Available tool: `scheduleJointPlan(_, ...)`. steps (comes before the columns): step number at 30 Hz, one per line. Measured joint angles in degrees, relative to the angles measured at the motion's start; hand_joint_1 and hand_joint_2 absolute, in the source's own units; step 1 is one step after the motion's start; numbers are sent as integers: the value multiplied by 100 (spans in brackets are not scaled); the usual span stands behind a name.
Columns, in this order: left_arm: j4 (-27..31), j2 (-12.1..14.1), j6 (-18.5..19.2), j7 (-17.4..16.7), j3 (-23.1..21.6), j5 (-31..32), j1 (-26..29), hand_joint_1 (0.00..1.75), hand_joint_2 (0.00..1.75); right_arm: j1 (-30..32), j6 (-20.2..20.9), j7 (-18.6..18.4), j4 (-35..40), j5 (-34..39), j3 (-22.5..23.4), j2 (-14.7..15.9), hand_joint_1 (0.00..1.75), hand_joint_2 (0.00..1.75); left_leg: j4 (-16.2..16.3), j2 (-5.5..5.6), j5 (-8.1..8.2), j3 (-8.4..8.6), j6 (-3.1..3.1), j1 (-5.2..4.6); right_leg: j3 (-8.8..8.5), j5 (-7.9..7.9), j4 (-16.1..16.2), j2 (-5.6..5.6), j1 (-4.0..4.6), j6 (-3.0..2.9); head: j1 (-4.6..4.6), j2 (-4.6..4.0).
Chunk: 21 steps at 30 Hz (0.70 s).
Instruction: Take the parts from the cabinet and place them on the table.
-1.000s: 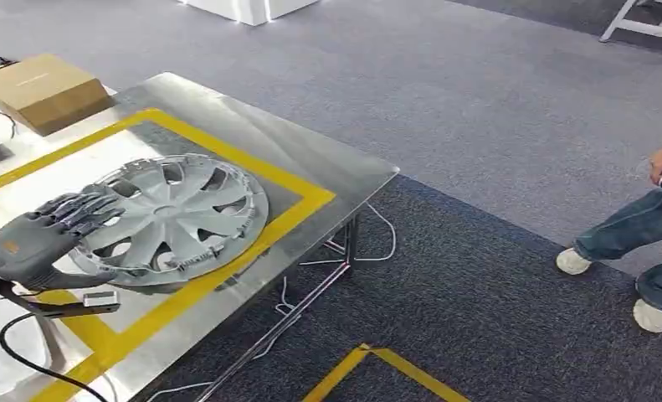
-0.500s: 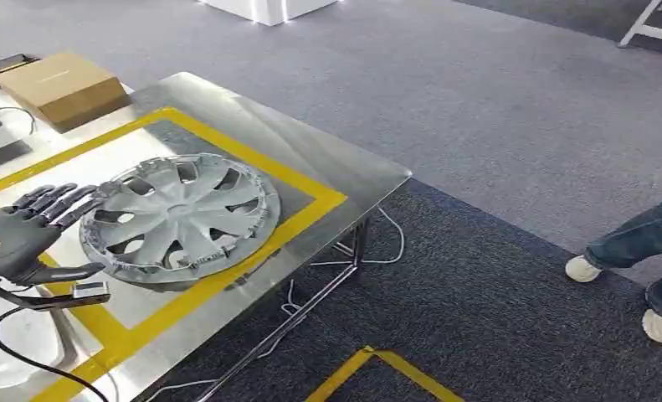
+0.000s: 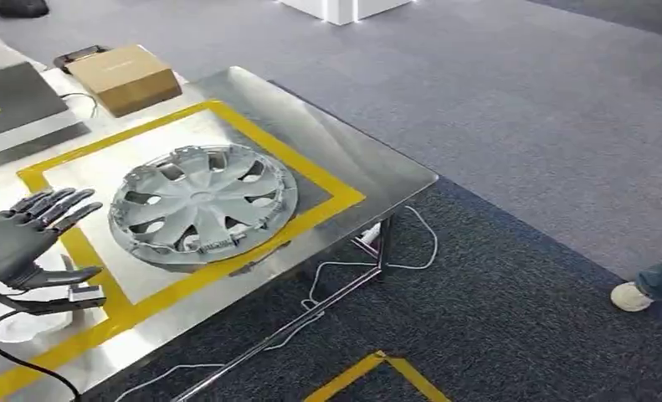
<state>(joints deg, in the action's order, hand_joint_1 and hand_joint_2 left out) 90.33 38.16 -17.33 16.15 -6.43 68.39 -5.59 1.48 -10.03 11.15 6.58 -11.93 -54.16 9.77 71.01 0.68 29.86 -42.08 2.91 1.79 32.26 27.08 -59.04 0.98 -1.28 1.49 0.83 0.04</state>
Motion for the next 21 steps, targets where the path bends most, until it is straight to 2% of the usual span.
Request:
scheduleJointPlan(1,-7,-9,2,0,0,0,17,0,0,10,0,0,0,0,0,0,0,0,370,-1,118,-168,-14,-1,5,4,0,86,17,-6,-2,0)
scheduleJointPlan(2,-15,-11,2,0,-2,0,30,0,0,11,0,0,0,0,0,0,0,0,424,-1,81,-188,-28,-4,3,10,0,172,29,-15,-4,0)
scheduleJointPlan(3,-20,-11,2,0,0,0,32,0,0,8,0,0,0,0,0,2,0,0,240,-9,-71,-81,-47,-12,-3,16,-1,252,38,-20,0,0)
scheduleJointPlan(4,-22,-9,6,0,2,2,32,0,0,-2,2,0,0,0,0,2,0,0,-206,-48,-320,164,-75,-27,-18,27,-1,336,43,-20,-7,0)
scheduleJointPlan(5,-22,-4,7,0,13,4,31,0,0,-10,9,0,0,0,0,0,0,0,-717,-156,-541,452,-99,-46,-41,41,-1,408,43,-7,-2,0)
scheduleJointPlan(6,-22,-6,7,0,24,4,29,0,0,-17,17,-2,0,0,0,2,0,0,-1154,-502,-678,711,-136,-87,-69,60,0,465,64,21,0,0)
scheduleJointPlan(7,-24,-7,11,0,28,7,-12,0,0,-10,26,-5,0,4,0,9,0,0,-1345,-602,-583,777,-114,-162,-64,99,-32,534,112,74,20,0)
scheduleJointPlan(8,-26,-15,11,-2,28,7,-5,0,0,-12,48,-16,0,4,0,13,0,0,-1328,-518,-589,741,-134,-141,-82,109,-7,602,122,97,0,0)
scheduleJointPlan(10,-35,-7,13,-2,46,7,33,0,0,-23,68,-15,4,4,-2,13,0,0,-1329,-346,-586,710,-171,-163,-147,113,57,774,113,144,6,0)
scheduleJointPlan(11,-37,-4,15,-4,59,9,30,0,0,-43,68,-17,13,2,-4,13,0,0,-1358,-253,-611,731,-217,-142,-173,144,59,855,112,190,17,0)
scheduleJointPlan(12,-37,-4,13,-7,77,15,36,0,0,-53,66,-26,15,0,-7,13,0,0,-1376,-198,-624,742,-244,-112,-131,208,-21,588,75,226,-10,0)
scheduleJointPlan(13,-42,-4,20,-9,94,22,7,0,0,-49,66,-33,15,0,-7,13,0,0,-1376,-135,-623,740,-280,-98,8,380,-322,200,60,228,-48,0)
scheduleJointPlan(14,-44,-22,20,-9,94,22,-2,0,0,-46,66,-35,15,-2,-7,13,0,0,-1376,-54,-623,738,-302,-96,246,598,-793,29,64,233,-70,0)
scheduleJointPlan(15,-46,-37,22,-9,94,24,2,0,0,-38,70,-35,15,-4,-9,13,0,0,-1375,25,-616,735,-314,-103,503,794,-1283,-45,73,243,-81,0)
scheduleJointPlan(16,-55,-48,28,-9,92,31,12,0,0,-24,72,-46,15,-4,-9,13,0,0,-1375,111,-612,737,-325,-118,738,908,-1681,-76,79,237,-81,0)
scheduleJointPlan(17,-66,-61,35,-11,92,46,18,0,0,-11,77,-53,15,-4,-13,13,0,0,-1375,201,-612,739,-326,-129,857,871,-1812,-84,83,221,-79,0)
scheduleJointPlan(18,-77,-63,42,-15,92,52,18,0,0,-8,81,-53,15,-4,-18,13,0,0,-1374,292,-612,743,-326,-135,847,698,-1680,-90,91,198,-77,0)
scheduleJointPlan(19,-89,-68,44,-18,94,57,17,0,0,-11,85,-55,15,-7,-24,13,0,0,-1373,392,-612,754,-325,-138,698,402,-1274,-123,97,166,-81,0)
scheduleJointPlan(20,-94,-68,48,-20,94,57,16,0,0,-14,83,-57,15,-7,-24,15,0,0,-1372,473,-610,764,-322,-138,486,113,-765,-218,99,132,-79,0)
scheduleJointPlan(21,-101,-72,50,-24,96,59,15,0,0,-14,83,-63,15,-9,-26,17,0,0,-1372,557,-603,769,-311,-127,256,-135,-234,-488,93,105,-81,0)
